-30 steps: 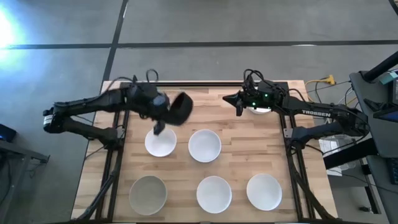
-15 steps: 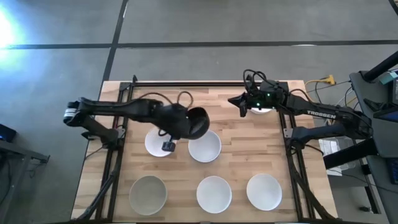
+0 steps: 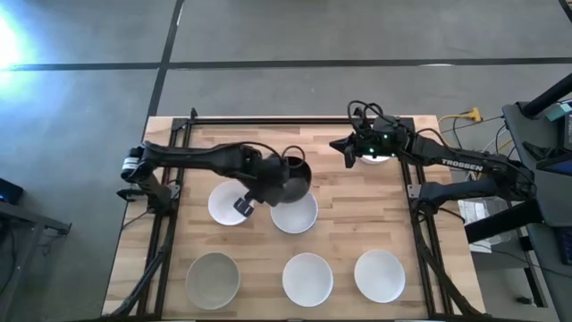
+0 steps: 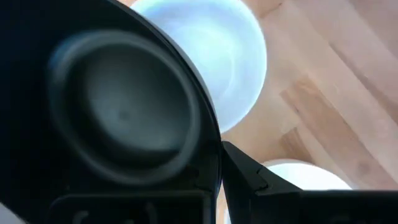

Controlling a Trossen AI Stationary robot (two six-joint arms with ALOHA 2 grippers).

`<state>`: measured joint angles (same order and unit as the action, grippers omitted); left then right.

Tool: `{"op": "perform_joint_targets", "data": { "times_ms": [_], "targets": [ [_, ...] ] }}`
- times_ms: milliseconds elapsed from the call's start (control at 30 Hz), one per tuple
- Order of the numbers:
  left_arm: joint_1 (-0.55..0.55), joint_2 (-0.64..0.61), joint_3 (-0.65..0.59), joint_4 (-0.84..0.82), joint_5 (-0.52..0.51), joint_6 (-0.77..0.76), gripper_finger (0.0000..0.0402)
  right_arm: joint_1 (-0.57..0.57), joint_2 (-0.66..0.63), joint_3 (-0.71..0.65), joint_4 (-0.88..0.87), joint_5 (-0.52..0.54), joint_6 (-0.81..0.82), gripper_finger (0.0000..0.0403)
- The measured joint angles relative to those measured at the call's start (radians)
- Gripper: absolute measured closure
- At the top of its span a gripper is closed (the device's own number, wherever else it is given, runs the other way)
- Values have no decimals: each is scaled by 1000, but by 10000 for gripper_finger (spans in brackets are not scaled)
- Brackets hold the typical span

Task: Nest bowls inside each other
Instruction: Stack the black bowl on top of the white bowl

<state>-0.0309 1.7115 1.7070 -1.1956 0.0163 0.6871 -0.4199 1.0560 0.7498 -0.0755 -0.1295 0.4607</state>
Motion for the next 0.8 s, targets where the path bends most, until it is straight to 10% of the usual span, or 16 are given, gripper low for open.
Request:
{"op": "perform_joint_targets", "data": {
  "times_ms": [800],
  "targets": [
    [-87, 149, 36, 16, -188, 187, 401, -15, -2, -58, 7, 48, 63, 394]
  ]
}}
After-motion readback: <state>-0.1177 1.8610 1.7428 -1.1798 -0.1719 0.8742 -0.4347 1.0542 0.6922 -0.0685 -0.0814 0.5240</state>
